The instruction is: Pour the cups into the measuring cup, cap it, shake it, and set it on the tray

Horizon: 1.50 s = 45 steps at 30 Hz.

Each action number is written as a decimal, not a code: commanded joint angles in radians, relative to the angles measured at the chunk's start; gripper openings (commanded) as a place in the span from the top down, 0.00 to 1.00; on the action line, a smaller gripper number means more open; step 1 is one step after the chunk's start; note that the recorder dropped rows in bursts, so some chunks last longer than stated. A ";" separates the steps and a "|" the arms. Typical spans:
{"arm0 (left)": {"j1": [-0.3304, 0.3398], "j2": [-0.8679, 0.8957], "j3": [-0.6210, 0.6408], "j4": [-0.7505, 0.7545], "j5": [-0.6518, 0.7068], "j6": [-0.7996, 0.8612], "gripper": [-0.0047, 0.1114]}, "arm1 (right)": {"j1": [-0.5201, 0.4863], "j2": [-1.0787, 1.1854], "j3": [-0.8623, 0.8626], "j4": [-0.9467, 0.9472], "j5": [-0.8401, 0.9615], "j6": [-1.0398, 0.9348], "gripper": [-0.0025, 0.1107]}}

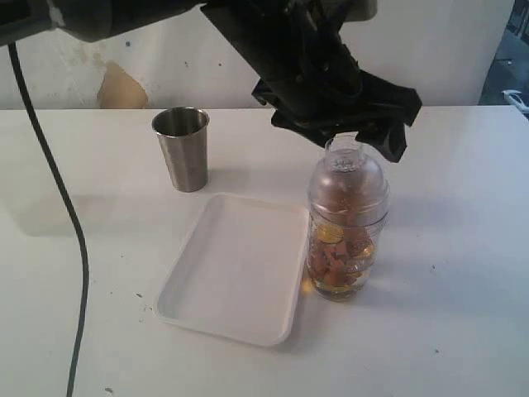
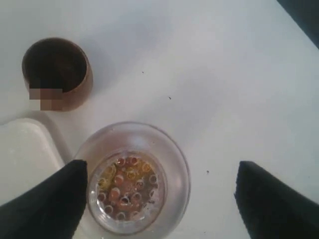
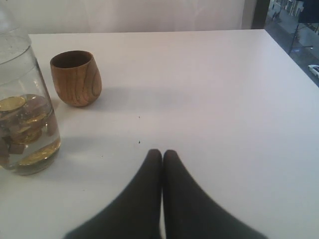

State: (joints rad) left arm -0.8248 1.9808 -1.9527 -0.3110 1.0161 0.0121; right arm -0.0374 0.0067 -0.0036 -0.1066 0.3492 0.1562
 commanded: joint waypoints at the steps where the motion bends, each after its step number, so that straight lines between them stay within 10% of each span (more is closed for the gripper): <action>1: -0.003 -0.004 -0.045 0.005 -0.006 0.018 0.30 | -0.004 -0.007 0.004 0.001 0.001 -0.003 0.98; 6: -0.003 -0.004 -0.071 0.035 0.000 0.033 0.37 | -0.004 -0.007 0.004 0.001 0.001 -0.003 0.98; 14: -0.003 -0.004 -0.073 -0.017 0.005 0.073 0.96 | -0.004 -0.007 0.004 0.001 0.001 -0.003 0.98; 45: -0.026 -0.001 -0.071 0.085 0.056 0.117 0.96 | -0.004 -0.007 0.004 0.001 0.001 -0.003 0.98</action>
State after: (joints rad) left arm -0.8478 1.9808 -2.0186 -0.2407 1.0723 0.1304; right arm -0.0374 0.0067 -0.0036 -0.1066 0.3492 0.1562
